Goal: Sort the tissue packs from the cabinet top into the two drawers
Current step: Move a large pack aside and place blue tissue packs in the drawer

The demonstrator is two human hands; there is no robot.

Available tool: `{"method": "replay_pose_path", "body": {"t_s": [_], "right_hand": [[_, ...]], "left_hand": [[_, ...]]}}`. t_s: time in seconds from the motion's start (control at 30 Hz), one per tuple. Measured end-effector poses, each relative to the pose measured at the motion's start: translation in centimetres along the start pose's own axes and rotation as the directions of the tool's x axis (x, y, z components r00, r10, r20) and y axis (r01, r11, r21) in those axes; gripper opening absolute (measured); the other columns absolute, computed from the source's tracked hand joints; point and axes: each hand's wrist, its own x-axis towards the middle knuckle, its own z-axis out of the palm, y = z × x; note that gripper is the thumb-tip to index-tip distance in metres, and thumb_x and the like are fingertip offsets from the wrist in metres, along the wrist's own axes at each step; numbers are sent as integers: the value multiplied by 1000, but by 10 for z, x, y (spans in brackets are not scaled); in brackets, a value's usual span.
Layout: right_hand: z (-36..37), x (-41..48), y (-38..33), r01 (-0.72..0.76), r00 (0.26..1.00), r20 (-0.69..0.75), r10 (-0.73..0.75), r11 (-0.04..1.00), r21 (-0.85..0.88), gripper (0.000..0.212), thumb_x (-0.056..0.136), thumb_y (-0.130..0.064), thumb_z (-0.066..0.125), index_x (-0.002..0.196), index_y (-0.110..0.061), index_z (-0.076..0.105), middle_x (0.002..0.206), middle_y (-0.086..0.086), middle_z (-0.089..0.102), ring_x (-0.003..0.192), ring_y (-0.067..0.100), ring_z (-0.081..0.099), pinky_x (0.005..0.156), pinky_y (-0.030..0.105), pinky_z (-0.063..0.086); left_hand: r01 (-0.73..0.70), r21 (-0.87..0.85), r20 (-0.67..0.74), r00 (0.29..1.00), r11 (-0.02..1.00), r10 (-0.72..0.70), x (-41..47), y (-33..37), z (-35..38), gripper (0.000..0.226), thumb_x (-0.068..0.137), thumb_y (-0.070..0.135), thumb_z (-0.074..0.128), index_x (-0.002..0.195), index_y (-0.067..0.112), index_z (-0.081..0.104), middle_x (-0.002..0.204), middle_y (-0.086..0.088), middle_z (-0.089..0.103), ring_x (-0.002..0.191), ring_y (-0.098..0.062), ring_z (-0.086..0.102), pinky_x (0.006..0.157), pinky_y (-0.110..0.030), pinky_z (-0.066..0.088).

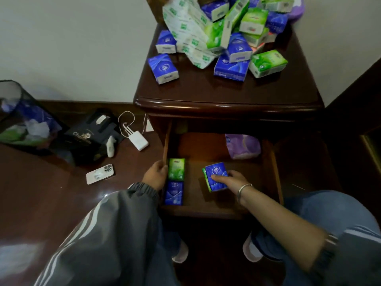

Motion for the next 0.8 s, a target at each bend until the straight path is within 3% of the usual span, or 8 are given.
{"method": "replay_pose_path", "body": {"t_s": [0.03, 0.13, 0.17, 0.23, 0.37, 0.53, 0.67, 0.8], "right_hand": [[5, 6, 0, 2, 1000, -7, -2, 1000, 21, 20, 75, -15, 75, 92, -12, 64, 87, 5, 69, 66, 10, 63, 51, 15, 48], [22, 25, -2, 14, 998, -57, -11, 999, 44, 36, 80, -13, 71, 113, -1, 61, 107, 17, 67, 77, 21, 63, 72, 26, 53], [28, 32, -2, 24, 997, -75, -22, 1000, 19, 37, 82, -14, 69, 115, 0, 60, 110, 19, 67, 77, 21, 63, 71, 25, 53], [44, 43, -1, 50, 995, -82, -52, 998, -25, 33, 85, -13, 66, 114, 1, 61, 112, 20, 66, 75, 20, 63, 61, 18, 51], [69, 55, 9, 56, 991, -115, -74, 987, -148, 28, 85, -19, 67, 105, 1, 65, 109, 20, 68, 98, 32, 65, 84, 32, 48], [69, 60, 20, 98, 987, -112, -116, 982, -160, 25, 83, -20, 69, 102, -4, 65, 106, 18, 69, 95, 28, 64, 89, 37, 48], [58, 56, 18, 110, 988, -96, -123, 985, -129, 28, 86, -24, 66, 106, -5, 63, 102, 12, 68, 87, 19, 62, 80, 29, 48], [37, 41, 19, -6, 1000, -25, 2, 988, -156, 13, 87, -25, 64, 94, -14, 63, 73, 1, 67, 59, 8, 58, 44, 13, 42]], "left_hand": [[-21, -4, -18, 1000, 1000, 21, 3, 2, 4, 41, 99, 23, 44, 136, 6, 47, 136, -18, 53, 125, -32, 49, 99, -33, 37], [-34, 14, -83, 996, 999, 36, 6, 4, 9, 35, 99, 19, 41, 131, 7, 50, 128, -20, 58, 118, -36, 53, 89, -34, 40], [-35, 21, -95, 995, 999, 37, 7, 4, 9, 33, 99, 19, 41, 129, 7, 51, 126, -20, 59, 115, -36, 54, 86, -34, 40], [-41, 24, -100, 994, 999, 43, 10, 3, 7, 30, 98, 18, 43, 125, 7, 53, 122, -19, 62, 112, -36, 57, 84, -35, 42], [-44, -4, -91, 995, 999, 44, 15, 0, 3, 30, 96, 15, 47, 124, 8, 55, 122, -17, 63, 112, -34, 58, 88, -37, 45], [-51, -9, -85, 995, 999, 50, 21, 0, 2, 28, 95, 18, 48, 120, 9, 56, 120, -16, 63, 108, -33, 59, 85, -37, 46], [-61, -4, -82, 995, 998, 61, 22, -2, 2, 29, 95, 17, 48, 122, 8, 55, 120, -15, 63, 108, -34, 59, 87, -38, 47], [-63, -5, -83, 995, 998, 63, 23, -1, 2, 29, 95, 18, 47, 122, 7, 55, 120, -15, 63, 108, -34, 59, 86, -38, 47]]}}
